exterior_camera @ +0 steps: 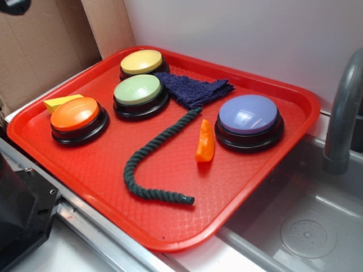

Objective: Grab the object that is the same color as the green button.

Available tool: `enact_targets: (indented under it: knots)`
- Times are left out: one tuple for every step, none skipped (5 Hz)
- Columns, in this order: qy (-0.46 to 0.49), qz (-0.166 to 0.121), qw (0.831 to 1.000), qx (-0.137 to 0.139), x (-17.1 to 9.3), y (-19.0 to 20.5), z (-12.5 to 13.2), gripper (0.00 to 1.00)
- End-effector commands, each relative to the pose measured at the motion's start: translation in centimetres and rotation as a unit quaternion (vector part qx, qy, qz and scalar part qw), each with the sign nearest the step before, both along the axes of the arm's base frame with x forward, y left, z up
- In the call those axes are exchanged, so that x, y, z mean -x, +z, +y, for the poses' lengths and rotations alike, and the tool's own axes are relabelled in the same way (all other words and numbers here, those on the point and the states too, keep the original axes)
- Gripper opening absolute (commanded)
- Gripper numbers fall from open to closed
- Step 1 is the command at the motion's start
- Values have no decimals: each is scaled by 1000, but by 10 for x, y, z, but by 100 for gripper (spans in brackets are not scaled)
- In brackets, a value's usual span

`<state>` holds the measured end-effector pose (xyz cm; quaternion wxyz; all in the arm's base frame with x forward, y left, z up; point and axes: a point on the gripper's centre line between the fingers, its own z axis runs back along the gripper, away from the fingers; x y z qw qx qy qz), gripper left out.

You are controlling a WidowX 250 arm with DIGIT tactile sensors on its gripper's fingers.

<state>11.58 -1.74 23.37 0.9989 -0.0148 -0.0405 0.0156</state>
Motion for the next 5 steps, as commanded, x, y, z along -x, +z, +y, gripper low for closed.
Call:
enact_targets:
  knots:
    - [0, 0, 1000, 0, 0, 0, 0, 100]
    - [29, 14, 999, 22, -12, -14, -4, 100]
    - [86, -7, 996, 29, -21, -37, -11, 100]
    - [149, -10, 987, 66, -28, -68, -13, 100]
    - [239, -44, 967, 74, -36, -103, -13, 100]
